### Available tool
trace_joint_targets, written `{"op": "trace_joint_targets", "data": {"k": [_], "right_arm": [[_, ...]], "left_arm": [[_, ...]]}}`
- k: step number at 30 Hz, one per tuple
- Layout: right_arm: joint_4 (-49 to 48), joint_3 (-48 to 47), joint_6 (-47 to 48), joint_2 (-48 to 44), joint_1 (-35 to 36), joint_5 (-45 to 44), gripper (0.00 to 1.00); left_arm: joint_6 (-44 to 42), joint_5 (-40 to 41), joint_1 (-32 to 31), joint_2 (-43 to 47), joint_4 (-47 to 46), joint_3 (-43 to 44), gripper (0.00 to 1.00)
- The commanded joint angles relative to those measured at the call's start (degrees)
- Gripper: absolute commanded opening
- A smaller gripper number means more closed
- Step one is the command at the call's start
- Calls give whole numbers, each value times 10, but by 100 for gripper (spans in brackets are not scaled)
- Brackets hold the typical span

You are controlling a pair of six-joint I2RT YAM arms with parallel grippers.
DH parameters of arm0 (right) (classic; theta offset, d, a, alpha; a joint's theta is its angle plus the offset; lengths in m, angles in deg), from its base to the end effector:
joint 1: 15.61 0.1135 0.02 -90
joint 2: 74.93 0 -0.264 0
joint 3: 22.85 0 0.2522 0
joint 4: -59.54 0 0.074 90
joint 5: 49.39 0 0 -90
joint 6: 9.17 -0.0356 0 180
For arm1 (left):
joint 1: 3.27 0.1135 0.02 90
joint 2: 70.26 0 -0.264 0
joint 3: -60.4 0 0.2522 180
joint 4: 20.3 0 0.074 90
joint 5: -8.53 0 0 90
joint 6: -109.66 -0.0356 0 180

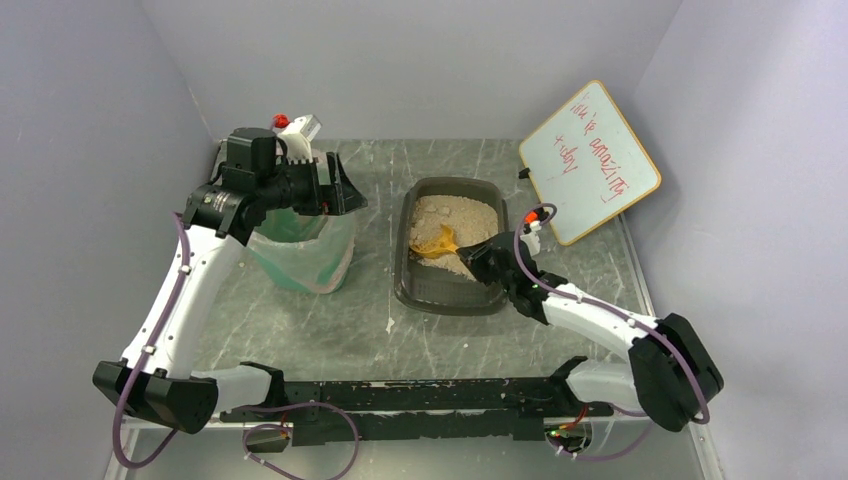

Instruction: Clean the litter box

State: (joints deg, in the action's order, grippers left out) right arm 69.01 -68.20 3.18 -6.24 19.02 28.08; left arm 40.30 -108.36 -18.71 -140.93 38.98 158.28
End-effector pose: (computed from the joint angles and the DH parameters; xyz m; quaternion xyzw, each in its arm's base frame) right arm 0.2077 0.1340 0.2006 0.3686 0.7928 0.3417 0.3446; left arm 0.2333 -0.0812 0.4218 0.0739 0.8552 -0.3393 0.3849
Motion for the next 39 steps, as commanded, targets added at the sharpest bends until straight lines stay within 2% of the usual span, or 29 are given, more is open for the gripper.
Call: {"op": "trace_joint_targets", "data": {"k": [1, 12, 18, 25, 39], "right_arm": [[-31, 19, -19, 31, 0, -44, 0], [-61, 23, -30, 66, -5, -102, 0], [-133, 44, -36, 97, -11, -64, 0], [-197, 84, -20, 66, -23, -40, 0], [-250, 136, -7, -1, -40, -19, 0]], "left_arm": [[-7, -16, 1, -2, 6, 21, 95], [-12, -11, 1, 2, 20, 35, 95], [-10, -27, 1, 10, 11, 27, 95], [-14, -27, 1, 15, 12, 27, 94], [-12, -34, 1, 14, 6, 25, 93]]}}
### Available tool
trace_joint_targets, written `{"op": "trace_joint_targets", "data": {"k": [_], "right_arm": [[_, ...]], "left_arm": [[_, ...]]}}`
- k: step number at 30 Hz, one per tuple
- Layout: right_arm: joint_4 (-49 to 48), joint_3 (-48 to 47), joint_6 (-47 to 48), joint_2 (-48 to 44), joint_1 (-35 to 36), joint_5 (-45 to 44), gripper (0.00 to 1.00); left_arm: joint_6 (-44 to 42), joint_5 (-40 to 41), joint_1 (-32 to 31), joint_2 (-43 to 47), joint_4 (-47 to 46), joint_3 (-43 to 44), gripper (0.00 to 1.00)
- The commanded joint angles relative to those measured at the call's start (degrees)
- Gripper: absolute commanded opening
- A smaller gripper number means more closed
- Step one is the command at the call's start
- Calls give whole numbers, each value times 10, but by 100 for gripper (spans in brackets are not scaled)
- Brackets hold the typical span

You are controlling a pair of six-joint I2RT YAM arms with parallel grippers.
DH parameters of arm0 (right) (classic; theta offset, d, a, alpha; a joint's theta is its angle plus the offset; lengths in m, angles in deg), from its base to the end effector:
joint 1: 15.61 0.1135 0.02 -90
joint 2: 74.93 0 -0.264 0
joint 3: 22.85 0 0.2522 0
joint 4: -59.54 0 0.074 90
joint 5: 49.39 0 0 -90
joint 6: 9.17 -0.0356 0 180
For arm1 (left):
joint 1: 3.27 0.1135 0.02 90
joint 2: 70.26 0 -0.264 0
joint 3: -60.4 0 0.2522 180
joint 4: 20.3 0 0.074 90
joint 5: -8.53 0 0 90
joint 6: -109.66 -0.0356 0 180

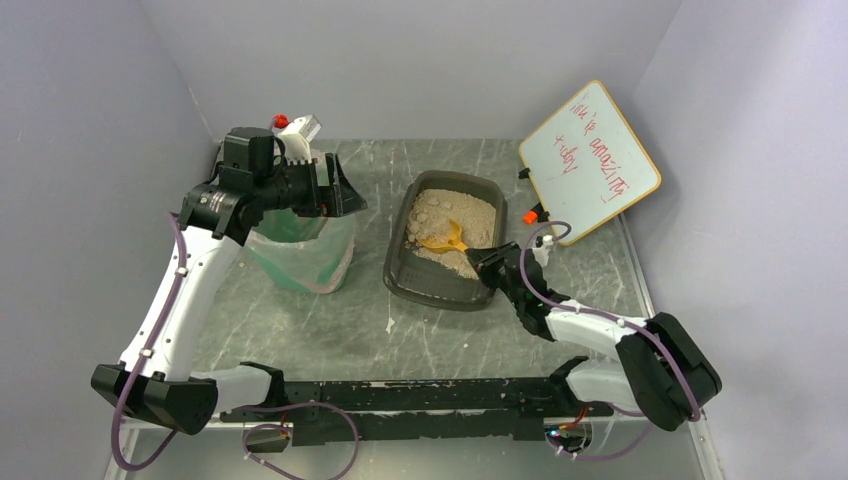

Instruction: Clean the litter box

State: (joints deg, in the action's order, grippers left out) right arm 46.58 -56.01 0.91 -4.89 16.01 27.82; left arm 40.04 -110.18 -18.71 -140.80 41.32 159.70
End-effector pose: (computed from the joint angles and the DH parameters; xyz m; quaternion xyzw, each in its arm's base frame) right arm 0.2008 0.1144 0.1662 0.3962 0.7353 0.3955 0.3820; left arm 0.2283 -0.0808 0.4267 0.0818 0.8551 -0.3497 0.3739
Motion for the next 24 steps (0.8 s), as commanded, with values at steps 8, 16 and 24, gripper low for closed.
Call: {"op": "trace_joint_targets", "data": {"k": [8, 16, 24], "right_arm": [[44, -48, 98, -9, -9, -35, 0], [210, -184, 235, 60, -9, -73, 0], [104, -151, 213, 113, -8, -25, 0]], "left_arm": [[-9, -15, 1, 18, -19, 5, 92], [-16, -6, 1, 18, -16, 1, 92], [-23, -12, 0, 10, -16, 1, 92]]}}
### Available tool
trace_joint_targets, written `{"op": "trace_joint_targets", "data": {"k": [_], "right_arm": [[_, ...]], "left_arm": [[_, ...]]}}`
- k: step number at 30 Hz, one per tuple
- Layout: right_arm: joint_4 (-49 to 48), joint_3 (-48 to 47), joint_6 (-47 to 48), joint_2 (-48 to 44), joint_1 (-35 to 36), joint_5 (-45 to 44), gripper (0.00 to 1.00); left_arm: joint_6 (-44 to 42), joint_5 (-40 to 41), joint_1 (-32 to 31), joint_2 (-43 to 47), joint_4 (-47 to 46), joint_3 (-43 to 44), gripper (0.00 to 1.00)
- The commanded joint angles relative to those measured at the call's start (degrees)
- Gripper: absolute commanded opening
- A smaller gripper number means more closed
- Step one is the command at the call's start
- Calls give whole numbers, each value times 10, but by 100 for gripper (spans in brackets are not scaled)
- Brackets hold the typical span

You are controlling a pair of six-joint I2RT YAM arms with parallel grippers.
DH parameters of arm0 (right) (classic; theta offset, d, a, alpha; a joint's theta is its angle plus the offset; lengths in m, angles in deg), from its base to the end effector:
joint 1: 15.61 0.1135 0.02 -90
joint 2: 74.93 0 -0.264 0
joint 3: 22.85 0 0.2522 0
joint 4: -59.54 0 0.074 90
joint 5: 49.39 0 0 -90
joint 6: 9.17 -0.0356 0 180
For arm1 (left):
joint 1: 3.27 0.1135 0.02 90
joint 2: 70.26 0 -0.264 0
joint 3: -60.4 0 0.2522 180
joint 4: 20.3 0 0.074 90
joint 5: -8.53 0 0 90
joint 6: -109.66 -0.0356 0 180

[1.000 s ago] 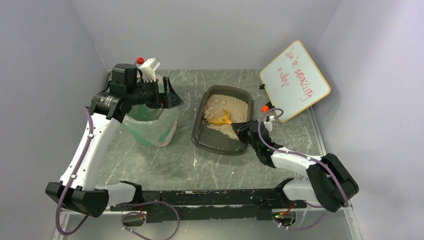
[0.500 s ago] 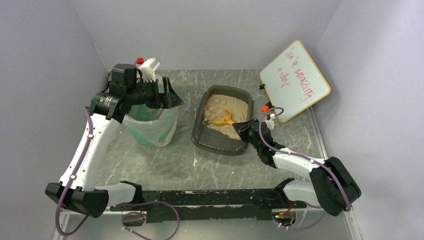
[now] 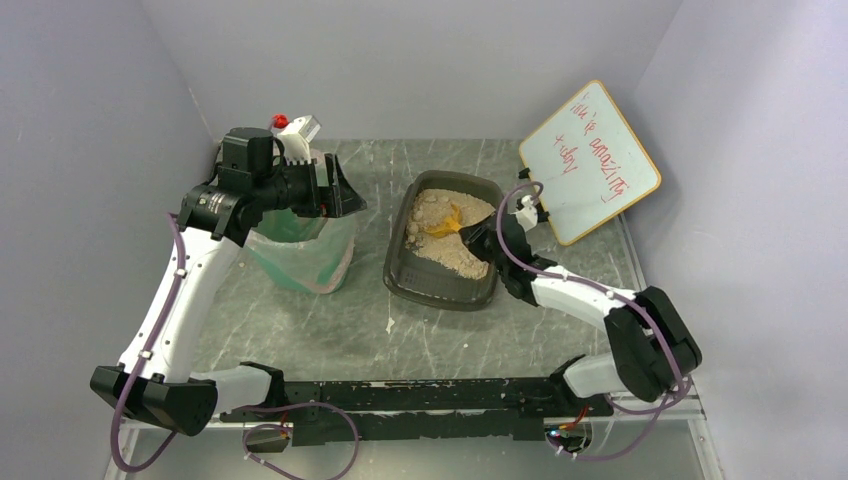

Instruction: Clean the litter box

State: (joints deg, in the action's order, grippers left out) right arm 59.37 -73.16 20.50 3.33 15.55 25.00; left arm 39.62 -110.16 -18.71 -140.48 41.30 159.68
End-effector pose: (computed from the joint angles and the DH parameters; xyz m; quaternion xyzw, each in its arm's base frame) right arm 0.2487 0.1392 0.2033 0.2815 0.8032 0.2855 0.4405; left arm 0.2266 -0.0803 0.4278 0.0855 0.8536 -0.3486 0.3776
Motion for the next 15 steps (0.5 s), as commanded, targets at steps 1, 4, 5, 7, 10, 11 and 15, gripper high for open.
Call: {"op": "trace_joint_targets", "data": {"k": [1, 4, 5, 7, 10, 11, 15], "right_arm": [[-36, 24, 12, 40, -3, 7, 0], [-81, 35, -5, 66, -4, 19, 0], [-96, 40, -15, 74, -4, 24, 0], [-124, 47, -28, 91, -4, 31, 0], [-171, 64, -42, 114, -4, 43, 0], [-185, 72, -42, 119, -4, 47, 0], [-255, 109, -29, 119, -5, 59, 0]], "left_arm": [[-19, -13, -2, 6, -16, 3, 92], [-22, -13, -7, 5, -16, 3, 92], [-22, -12, -9, 5, -16, 4, 92], [-25, -12, -12, 7, -16, 4, 92], [-27, -11, -17, 9, -15, 6, 92], [-28, -10, -17, 9, -13, 8, 92], [-31, -8, -19, 11, -9, 8, 92]]}}
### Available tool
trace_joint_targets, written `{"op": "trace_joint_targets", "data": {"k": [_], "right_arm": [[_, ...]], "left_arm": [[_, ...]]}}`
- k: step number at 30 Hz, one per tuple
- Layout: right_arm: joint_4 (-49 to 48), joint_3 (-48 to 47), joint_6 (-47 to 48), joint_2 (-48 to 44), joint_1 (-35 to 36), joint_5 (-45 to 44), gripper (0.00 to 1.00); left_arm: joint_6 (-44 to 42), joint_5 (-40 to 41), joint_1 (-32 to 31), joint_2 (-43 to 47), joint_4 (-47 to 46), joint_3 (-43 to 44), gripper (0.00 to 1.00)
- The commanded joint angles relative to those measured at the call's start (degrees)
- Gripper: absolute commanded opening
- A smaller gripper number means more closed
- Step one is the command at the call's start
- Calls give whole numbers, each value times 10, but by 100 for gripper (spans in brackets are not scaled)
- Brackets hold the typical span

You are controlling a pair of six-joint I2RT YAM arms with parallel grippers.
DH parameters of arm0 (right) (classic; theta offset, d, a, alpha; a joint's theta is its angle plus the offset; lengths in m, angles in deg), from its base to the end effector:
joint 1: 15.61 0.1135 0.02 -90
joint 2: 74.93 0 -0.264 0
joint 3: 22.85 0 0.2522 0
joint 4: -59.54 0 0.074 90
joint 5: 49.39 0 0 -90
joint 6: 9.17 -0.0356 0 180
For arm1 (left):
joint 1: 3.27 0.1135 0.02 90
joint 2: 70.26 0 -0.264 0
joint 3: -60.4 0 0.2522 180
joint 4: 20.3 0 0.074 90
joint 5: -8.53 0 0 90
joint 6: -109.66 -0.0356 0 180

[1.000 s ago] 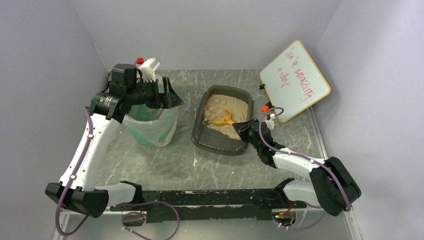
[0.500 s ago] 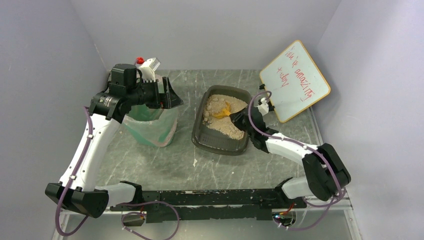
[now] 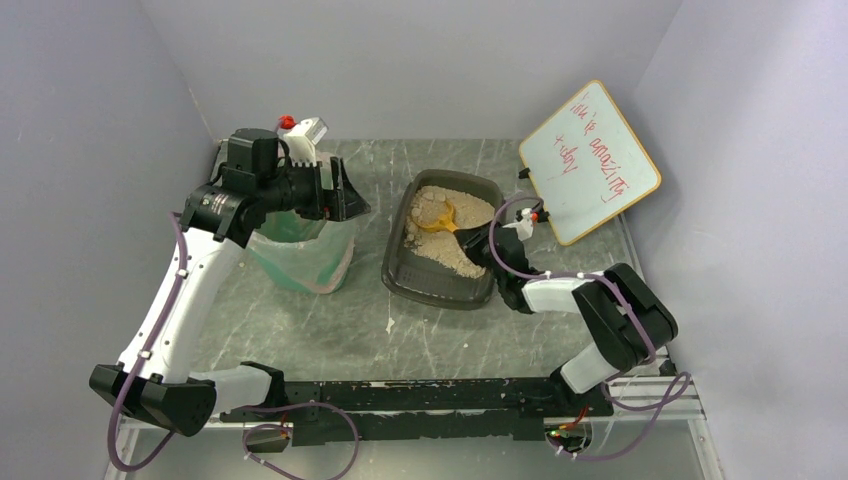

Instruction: Clean the litter box

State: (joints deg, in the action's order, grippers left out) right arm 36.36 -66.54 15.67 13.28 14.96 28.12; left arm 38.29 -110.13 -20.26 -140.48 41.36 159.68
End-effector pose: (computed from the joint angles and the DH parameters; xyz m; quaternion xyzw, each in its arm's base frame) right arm 0.2561 0.1423 0.1610 0.3026 0.7655 0.3555 0.4427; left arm 0.2243 -0.0864 0.4277 0.1067 0.8515 -0.3490 0.3766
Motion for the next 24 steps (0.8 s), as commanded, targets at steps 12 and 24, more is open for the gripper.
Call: {"op": "trace_joint_targets", "data": {"k": [12, 24], "right_arm": [[-174, 142, 19, -17, -11, 54, 0], [-132, 178, 14, -114, -18, 40, 0]], "left_arm": [[-14, -10, -6, 13, -17, 1, 91], [-11, -3, -7, 17, -16, -4, 91]]}}
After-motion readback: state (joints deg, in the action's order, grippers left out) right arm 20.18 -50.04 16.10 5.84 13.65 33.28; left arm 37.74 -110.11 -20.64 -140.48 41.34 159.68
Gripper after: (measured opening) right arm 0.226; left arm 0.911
